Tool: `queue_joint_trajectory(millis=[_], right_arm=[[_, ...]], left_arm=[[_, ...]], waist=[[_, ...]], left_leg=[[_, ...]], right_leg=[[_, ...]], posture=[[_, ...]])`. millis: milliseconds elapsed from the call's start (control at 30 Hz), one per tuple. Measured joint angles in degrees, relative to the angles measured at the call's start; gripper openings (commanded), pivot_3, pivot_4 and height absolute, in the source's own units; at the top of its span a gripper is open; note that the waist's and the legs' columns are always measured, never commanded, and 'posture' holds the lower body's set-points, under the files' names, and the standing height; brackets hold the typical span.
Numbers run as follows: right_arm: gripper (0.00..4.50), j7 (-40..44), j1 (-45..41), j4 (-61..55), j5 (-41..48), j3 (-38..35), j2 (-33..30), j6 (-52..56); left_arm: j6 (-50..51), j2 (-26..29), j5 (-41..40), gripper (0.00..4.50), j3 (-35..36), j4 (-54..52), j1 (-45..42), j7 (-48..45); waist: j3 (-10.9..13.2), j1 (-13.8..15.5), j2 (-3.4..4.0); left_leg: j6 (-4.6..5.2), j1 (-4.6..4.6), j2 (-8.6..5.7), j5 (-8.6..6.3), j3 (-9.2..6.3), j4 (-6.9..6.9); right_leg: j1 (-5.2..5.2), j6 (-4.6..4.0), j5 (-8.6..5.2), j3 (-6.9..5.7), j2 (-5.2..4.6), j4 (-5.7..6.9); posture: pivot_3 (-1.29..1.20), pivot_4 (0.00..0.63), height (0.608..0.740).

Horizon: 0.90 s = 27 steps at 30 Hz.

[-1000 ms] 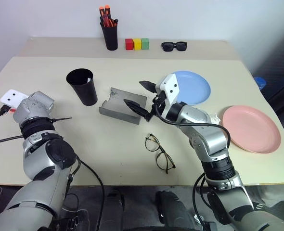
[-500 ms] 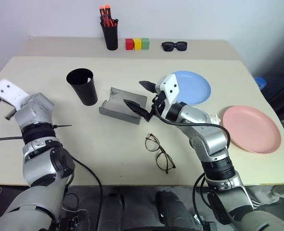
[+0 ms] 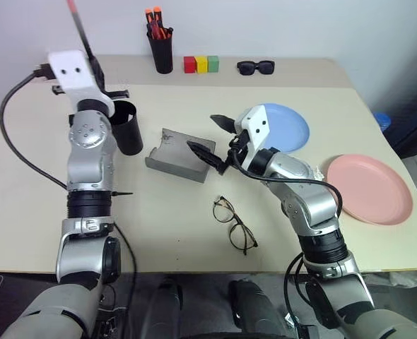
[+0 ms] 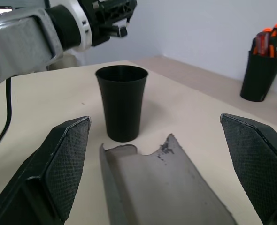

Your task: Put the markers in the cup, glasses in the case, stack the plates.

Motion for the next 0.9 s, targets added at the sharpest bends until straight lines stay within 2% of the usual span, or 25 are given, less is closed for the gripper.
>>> queue_joint_trajectory(millis=[367,900], right_arm=[[4.5,-0.4,0.0,0.0,0.1,-1.1,-0.4,-0.5],[4.5,0.1,-0.1,0.5,0.1,-1.4,-0.4,-0.9]], left_arm=[[-0.1,-3.2,4.8,0.01,-1.1,-3.9,5.5,3.5],[1.4,-5.7,6.6,0.01,-1.2,-9.4,11.0,4.5]], waist=[[0.0,0.1,0.0],[0.0,0.1,0.0]], left_leg=[[0.0,0.0,0.0,0.0,-0.01,0.02],[0.0,0.01,0.0,0.0,-0.01,0.03]], right_leg=[[0.01,0.0,0.0,0.0,0.0,0.01],[0.02,-0.01,0.0,0.0,0.0,0.01]], posture=[[0.0,0.15,0.74],[0.0,0.15,0.74]])
